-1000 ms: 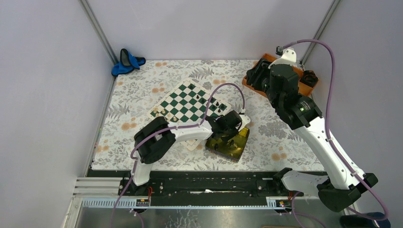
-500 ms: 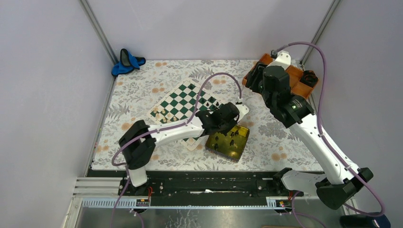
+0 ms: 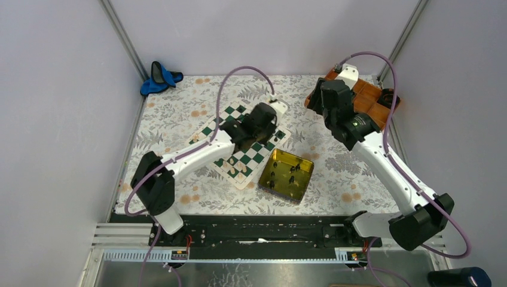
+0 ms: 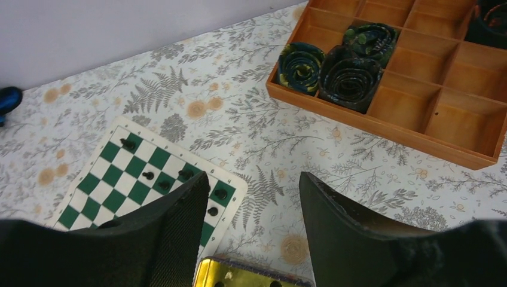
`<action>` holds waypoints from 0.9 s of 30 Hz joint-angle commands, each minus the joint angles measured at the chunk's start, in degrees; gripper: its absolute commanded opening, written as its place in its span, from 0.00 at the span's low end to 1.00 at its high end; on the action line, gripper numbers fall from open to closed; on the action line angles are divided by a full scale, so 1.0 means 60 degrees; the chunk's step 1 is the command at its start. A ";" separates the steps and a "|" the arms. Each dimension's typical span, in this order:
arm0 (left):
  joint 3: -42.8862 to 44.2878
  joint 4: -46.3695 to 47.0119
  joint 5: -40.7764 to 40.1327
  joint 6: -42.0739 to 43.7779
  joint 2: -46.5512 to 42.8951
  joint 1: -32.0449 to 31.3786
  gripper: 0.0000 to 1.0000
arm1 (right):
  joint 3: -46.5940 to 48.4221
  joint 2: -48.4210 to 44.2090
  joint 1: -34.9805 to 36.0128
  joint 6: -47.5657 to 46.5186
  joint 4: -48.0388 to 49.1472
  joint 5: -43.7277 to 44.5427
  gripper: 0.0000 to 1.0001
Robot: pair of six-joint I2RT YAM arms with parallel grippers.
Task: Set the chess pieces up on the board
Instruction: Place the chess piece on the chessboard.
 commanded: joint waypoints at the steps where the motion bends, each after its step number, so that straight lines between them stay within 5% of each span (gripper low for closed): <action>1: 0.0172 -0.0038 0.0179 0.0001 -0.0136 0.0991 0.00 | -0.0016 0.0418 -0.0492 -0.0072 0.0749 0.0301 0.67; 12: 0.1628 0.0146 0.0665 -0.0645 0.1429 0.3142 0.00 | -0.0320 0.1691 -0.1694 0.0437 0.1167 -0.0429 0.85; 27: 0.2440 0.1179 0.1212 -0.2451 0.3321 0.4299 0.00 | -0.1236 0.1923 -0.2025 0.0423 0.2102 -0.0657 0.85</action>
